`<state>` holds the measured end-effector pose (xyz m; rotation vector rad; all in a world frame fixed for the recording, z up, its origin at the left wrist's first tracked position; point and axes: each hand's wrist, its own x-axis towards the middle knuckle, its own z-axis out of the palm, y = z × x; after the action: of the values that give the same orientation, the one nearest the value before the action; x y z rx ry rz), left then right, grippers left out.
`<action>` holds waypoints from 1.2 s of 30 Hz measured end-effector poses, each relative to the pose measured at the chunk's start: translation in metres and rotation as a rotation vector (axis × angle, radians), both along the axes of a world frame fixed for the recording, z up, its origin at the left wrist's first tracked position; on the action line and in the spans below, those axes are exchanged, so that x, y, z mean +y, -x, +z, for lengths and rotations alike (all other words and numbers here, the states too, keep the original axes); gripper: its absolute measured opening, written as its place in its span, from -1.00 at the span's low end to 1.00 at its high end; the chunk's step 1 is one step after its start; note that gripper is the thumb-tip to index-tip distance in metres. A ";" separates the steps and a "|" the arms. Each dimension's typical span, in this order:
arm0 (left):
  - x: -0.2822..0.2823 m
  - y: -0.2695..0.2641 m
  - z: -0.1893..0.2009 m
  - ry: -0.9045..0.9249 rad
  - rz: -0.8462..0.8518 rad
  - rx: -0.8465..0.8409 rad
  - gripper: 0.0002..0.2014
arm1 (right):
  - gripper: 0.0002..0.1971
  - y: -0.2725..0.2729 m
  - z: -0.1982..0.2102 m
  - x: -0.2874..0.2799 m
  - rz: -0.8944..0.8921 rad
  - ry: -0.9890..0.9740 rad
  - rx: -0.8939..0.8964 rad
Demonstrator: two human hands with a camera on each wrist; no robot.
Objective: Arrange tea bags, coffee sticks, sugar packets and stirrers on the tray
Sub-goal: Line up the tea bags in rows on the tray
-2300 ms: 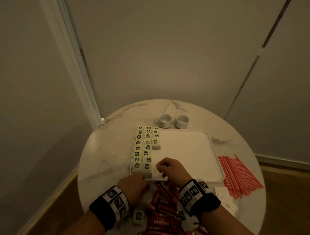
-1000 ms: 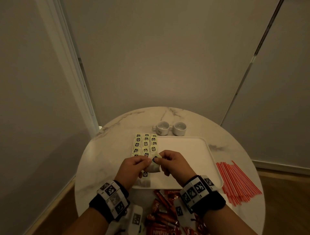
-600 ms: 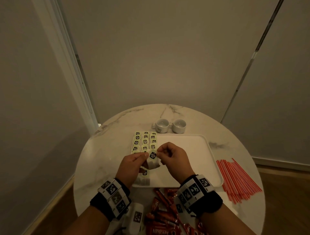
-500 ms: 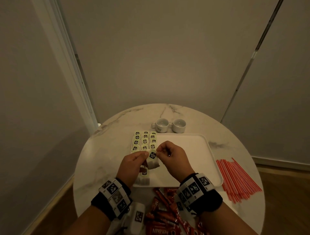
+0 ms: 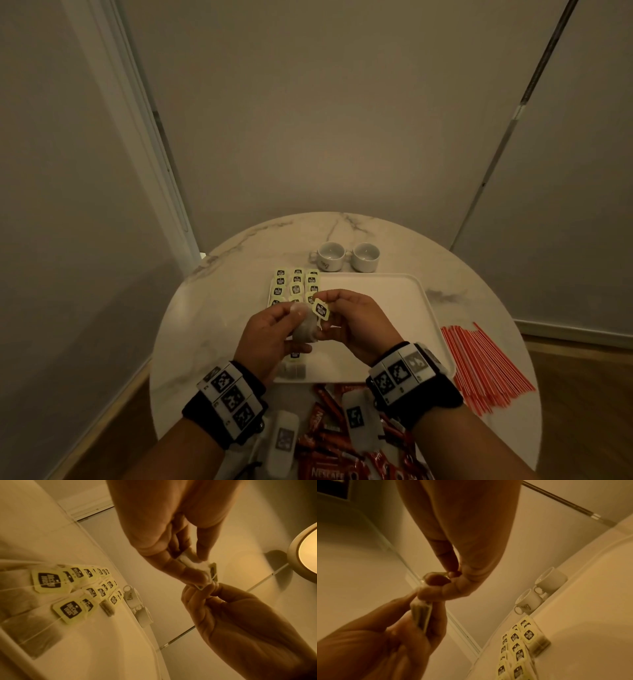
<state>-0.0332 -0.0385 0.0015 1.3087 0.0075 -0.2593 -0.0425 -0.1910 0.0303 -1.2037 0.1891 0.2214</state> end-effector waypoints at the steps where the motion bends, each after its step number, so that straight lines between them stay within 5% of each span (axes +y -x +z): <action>1: 0.000 0.001 0.000 0.010 -0.012 -0.002 -0.83 | -0.76 0.000 0.001 0.000 -0.003 0.021 -0.009; 9: -0.002 0.005 -0.003 -0.092 -0.126 -0.004 -0.93 | -0.85 -0.002 0.005 0.003 -0.112 0.229 -0.096; 18: 0.005 0.007 -0.008 -0.039 -0.021 0.109 -0.85 | -0.85 -0.004 0.010 -0.016 -0.185 0.543 -0.157; 25: 0.000 0.015 0.011 0.039 -0.249 0.083 -0.70 | -0.87 0.005 0.015 -0.008 -0.144 0.585 -0.217; 31: -0.014 0.019 0.017 -0.107 -0.098 -0.090 -0.97 | -0.89 0.012 0.020 0.003 -0.184 0.590 -0.266; 34: -0.013 0.019 0.014 -0.179 -0.015 -0.169 -0.75 | -0.92 0.016 0.020 0.005 -0.140 0.536 -0.250; 36: -0.010 0.019 0.015 -0.212 0.001 -0.177 -0.80 | -0.93 0.017 0.020 0.004 -0.106 0.478 -0.242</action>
<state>-0.0524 -0.0484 0.0165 1.5385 -0.1167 -0.1436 -0.0596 -0.1872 0.0498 -1.6769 0.0948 -0.0697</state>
